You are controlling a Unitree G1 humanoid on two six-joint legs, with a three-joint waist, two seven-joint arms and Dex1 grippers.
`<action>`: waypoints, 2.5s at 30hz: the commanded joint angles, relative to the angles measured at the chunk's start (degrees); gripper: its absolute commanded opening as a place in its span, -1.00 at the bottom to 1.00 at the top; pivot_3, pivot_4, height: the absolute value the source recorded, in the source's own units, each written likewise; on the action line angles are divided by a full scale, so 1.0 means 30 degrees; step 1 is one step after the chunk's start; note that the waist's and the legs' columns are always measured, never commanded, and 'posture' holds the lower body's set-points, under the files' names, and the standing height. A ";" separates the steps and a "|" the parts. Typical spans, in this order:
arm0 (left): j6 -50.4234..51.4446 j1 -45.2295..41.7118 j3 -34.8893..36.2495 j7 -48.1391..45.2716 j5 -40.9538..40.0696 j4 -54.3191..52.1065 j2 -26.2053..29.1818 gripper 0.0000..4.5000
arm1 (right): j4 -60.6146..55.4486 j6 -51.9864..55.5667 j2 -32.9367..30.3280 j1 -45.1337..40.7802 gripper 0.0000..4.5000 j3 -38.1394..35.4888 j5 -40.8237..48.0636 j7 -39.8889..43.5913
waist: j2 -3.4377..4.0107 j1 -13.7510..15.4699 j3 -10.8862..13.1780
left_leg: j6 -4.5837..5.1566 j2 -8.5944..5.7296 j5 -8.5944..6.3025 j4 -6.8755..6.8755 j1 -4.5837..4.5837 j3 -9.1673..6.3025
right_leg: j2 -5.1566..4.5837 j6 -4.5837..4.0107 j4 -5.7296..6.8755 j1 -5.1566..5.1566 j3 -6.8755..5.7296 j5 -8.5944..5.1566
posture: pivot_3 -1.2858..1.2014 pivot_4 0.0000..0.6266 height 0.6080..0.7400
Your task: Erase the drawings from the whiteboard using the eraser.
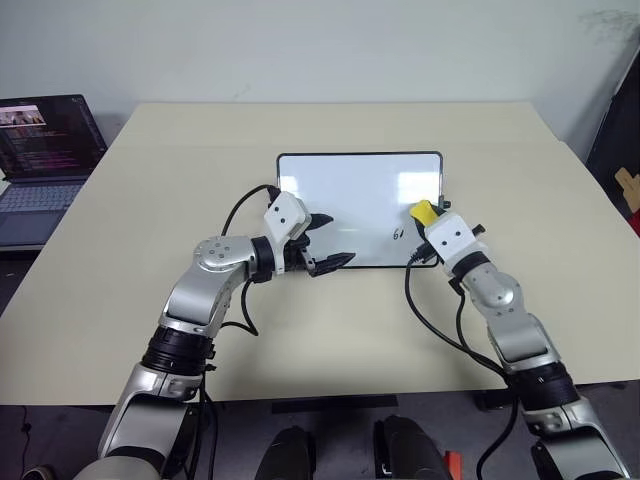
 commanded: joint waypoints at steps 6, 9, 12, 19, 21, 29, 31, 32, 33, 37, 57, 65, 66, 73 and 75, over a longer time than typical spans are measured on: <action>-0.0226 -0.0049 0.0553 0.0025 -0.0076 -0.0420 0.0342 1.00 | 0.2572 -0.1547 0.0799 0.0989 -0.49 0.2377 -0.1058 0.1168 | -0.0015 -0.0079 -0.0023 | 0.0076 0.0009 -0.0040 0.0016 0.0073 0.0012 | 0.0001 -0.0004 0.0035 0.0056 0.0013 0.0005 | 0.03 -0.52 1.00; -0.0027 0.0056 0.0740 0.0196 -0.0169 -0.0541 0.0370 1.00 | 0.3082 -0.1356 0.1144 0.1339 -0.49 0.3057 -0.1562 0.1298 | -0.0017 -0.0130 -0.0026 | 0.0089 0.0034 -0.0048 -0.0015 0.0356 0.0014 | 0.0054 -0.0005 0.0008 0.0331 0.0025 -0.0001 | 0.03 -0.52 1.00; 0.0075 0.0127 0.0909 0.0242 -0.0183 -0.0574 0.0420 1.00 | 0.3342 -0.1378 0.1419 0.1334 -0.49 0.3344 -0.1788 0.1245 | -0.0018 -0.0188 -0.0027 | 0.0089 0.0045 -0.0044 0.0002 0.0380 0.0010 | 0.0080 -0.0007 0.0019 0.0356 0.0039 0.0001 | 0.03 -0.52 1.00; -0.0031 0.0175 0.1614 0.0728 0.0200 0.0513 0.1271 1.00 | 0.1495 -0.5216 0.1546 0.0036 -0.49 0.1328 -0.0982 -0.1028 | -0.0014 -0.0188 -0.0019 | 0.0099 0.0064 -0.0011 0.0023 0.0339 0.0004 | 0.0106 -0.0030 0.0054 0.0295 0.0050 0.0035 | 0.03 -0.52 1.00; -0.0032 0.0228 0.1718 0.0645 0.0224 0.0728 0.1575 1.00 | 0.1348 -0.5627 0.1468 -0.0190 -0.49 0.0996 -0.1204 -0.1512 | -0.0014 -0.0189 -0.0019 | 0.0099 0.0064 -0.0013 0.0007 0.0335 0.0005 | 0.0105 -0.0033 0.0051 0.0286 0.0049 0.0037 | 0.03 -0.52 1.00; 0.0231 0.1085 0.1304 -0.1291 -0.0089 -0.0136 0.2836 1.00 | 0.5124 -0.5040 0.0958 -0.1810 -0.49 0.0597 -0.2374 -0.2894 | -0.0015 -0.0034 -0.0017 | 0.0073 0.0064 -0.0052 -0.0053 0.0262 0.0006 | 0.0084 -0.0023 -0.0063 0.0242 0.0037 0.0001 | 0.03 -0.52 1.00; 0.0329 0.1059 0.1339 -0.1231 -0.0201 -0.0401 0.2594 1.00 | 0.6192 -0.5113 0.1081 -0.1899 -0.49 0.0941 -0.2348 -0.2509 | -0.0014 0.0006 -0.0016 | 0.0079 0.0061 -0.0055 -0.0051 0.0253 0.0004 | 0.0079 -0.0023 -0.0067 0.0243 0.0028 0.0001 | 0.03 -0.52 1.00; 0.0382 0.1058 0.1333 -0.1225 -0.0266 -0.0550 0.2495 1.00 | 0.6536 -0.5242 0.1175 -0.1861 -0.49 0.1087 -0.2298 -0.2287 | -0.0016 -0.0010 -0.0018 | 0.0081 0.0060 -0.0056 -0.0051 0.0258 0.0005 | 0.0076 -0.0022 -0.0062 0.0246 0.0032 0.0001 | 0.03 -0.52 1.00; 0.0490 0.1062 0.1312 -0.1218 -0.0351 -0.0770 0.2389 1.00 | 0.6835 -0.5313 0.1299 -0.1732 -0.49 0.1286 -0.2257 -0.2013 | -0.0017 -0.0017 -0.0018 | 0.0086 0.0061 -0.0059 -0.0046 0.0282 0.0009 | 0.0077 -0.0022 -0.0060 0.0272 0.0035 0.0002 | 0.03 -0.52 1.00; 0.0877 0.0951 0.1368 -0.1078 -0.0659 -0.1530 0.1972 1.00 | 0.7654 -0.4983 0.1747 -0.0836 -0.49 0.1877 -0.2262 -0.1184 | -0.0036 -0.0212 -0.0046 | 0.0090 0.0066 -0.0059 -0.0035 0.0342 0.0018 | 0.0088 -0.0024 0.0003 0.0302 0.0050 0.0005 | 0.03 -0.52 1.00; 0.0256 -0.0342 0.0639 -0.1855 -0.0089 0.0322 0.1454 1.00 | 0.0362 0.3448 0.1269 0.2277 -0.49 0.1993 -0.1354 0.4051 | -0.0082 -0.0378 -0.0096 | 0.0105 0.0091 -0.0041 -0.0010 0.0695 -0.0042 | 0.0130 0.0051 -0.0034 0.0687 0.0036 -0.0034 | 0.03 -0.52 1.00; 0.0160 0.0329 0.1265 -0.1984 -0.0196 0.0655 0.2528 1.00 | -0.3948 0.4327 0.1610 0.0646 -0.49 0.0944 -0.0739 0.3914 | -0.0051 -0.0359 -0.0033 | 0.0101 0.0085 -0.0045 -0.0046 0.0565 -0.0048 | 0.0121 -0.0027 -0.0042 0.0546 0.0029 0.0009 | 0.03 -0.52 1.00; 0.0146 0.0375 0.1261 -0.1995 -0.0230 0.0618 0.2579 1.00 | -0.3993 0.4351 0.1664 0.0450 -0.49 0.0836 -0.0732 0.3739 | -0.0052 -0.0348 -0.0034 | 0.0100 0.0082 -0.0046 -0.0044 0.0486 -0.0047 | 0.0120 -0.0027 -0.0033 0.0467 0.0028 0.0010 | 0.03 -0.52 1.00; 0.0150 0.0588 0.1066 -0.1935 -0.0364 -0.0319 0.2282 1.00 | -0.1326 0.3959 0.2305 -0.1457 -0.49 0.0235 -0.1471 0.0979 | -0.0053 -0.0018 -0.0037 | 0.0064 0.0060 -0.0048 -0.0046 0.0099 -0.0048 | 0.0011 -0.0028 -0.0069 0.0095 0.0000 0.0004 | 0.03 -0.52 1.00; 0.0143 0.0658 0.0958 -0.1982 -0.0308 -0.0401 0.2229 1.00 | -0.0352 0.3765 0.2119 -0.1759 -0.49 0.0459 -0.1753 0.0631 | -0.0054 -0.0010 -0.0037 | 0.0009 0.0031 -0.0016 -0.0024 -0.0035 -0.0036 | -0.0021 -0.0025 -0.0047 -0.0031 -0.0001 0.0008 | 0.03 -0.52 1.00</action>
